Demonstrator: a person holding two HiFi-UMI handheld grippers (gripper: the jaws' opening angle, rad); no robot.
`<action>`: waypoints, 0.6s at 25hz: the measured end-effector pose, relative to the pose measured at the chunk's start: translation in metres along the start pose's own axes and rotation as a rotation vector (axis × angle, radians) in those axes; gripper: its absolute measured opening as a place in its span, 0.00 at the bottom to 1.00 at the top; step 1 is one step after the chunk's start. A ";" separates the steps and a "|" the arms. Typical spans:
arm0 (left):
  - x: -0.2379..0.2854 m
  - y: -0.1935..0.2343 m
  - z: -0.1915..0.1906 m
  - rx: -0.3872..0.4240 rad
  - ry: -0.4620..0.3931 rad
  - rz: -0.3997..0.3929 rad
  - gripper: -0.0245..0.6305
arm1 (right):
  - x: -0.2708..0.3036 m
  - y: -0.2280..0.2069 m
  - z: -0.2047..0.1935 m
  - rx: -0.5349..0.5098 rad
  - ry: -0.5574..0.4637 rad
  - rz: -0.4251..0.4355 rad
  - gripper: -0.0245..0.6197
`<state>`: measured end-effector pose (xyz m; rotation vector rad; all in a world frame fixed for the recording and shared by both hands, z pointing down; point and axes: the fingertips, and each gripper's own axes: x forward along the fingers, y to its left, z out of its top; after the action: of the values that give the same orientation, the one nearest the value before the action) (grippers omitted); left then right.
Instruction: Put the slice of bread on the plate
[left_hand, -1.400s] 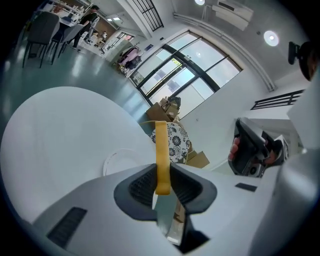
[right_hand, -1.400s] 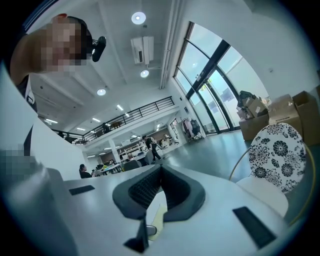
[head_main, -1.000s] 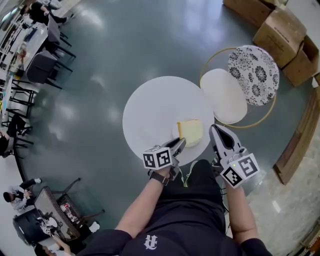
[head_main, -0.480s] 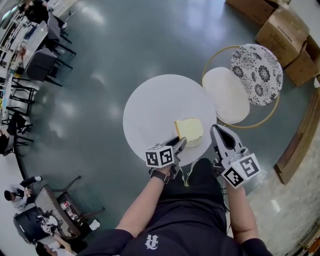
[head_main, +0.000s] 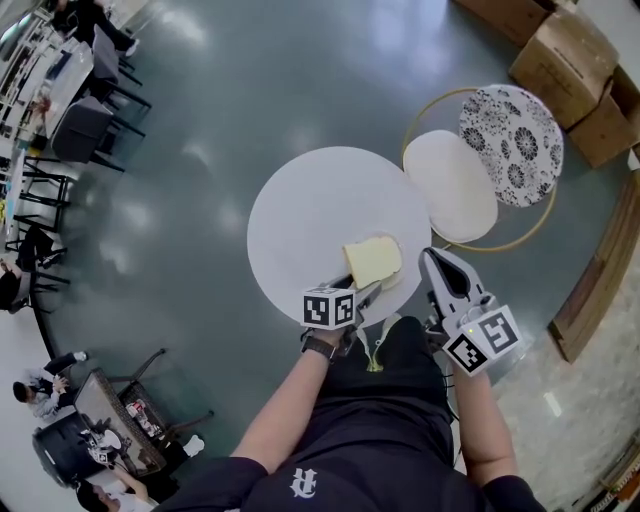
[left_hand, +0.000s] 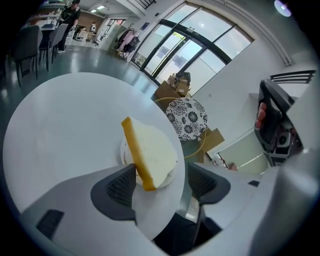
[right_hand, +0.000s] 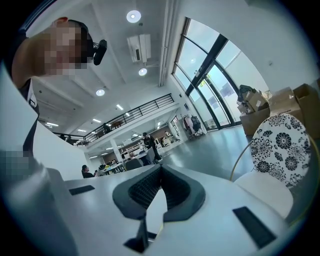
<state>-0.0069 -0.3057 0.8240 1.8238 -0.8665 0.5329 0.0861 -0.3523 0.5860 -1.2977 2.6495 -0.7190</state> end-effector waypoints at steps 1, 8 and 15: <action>0.003 0.001 -0.001 0.015 0.015 0.008 0.52 | -0.002 0.000 0.002 0.000 -0.002 0.000 0.05; 0.019 0.012 -0.022 0.226 0.223 0.114 0.66 | -0.011 -0.004 0.003 0.019 -0.020 -0.008 0.05; 0.019 0.023 -0.024 0.356 0.211 0.197 0.70 | -0.011 -0.008 0.005 0.018 -0.026 0.003 0.05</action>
<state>-0.0121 -0.2951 0.8606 1.9627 -0.8500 1.0410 0.0995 -0.3498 0.5841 -1.2891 2.6182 -0.7181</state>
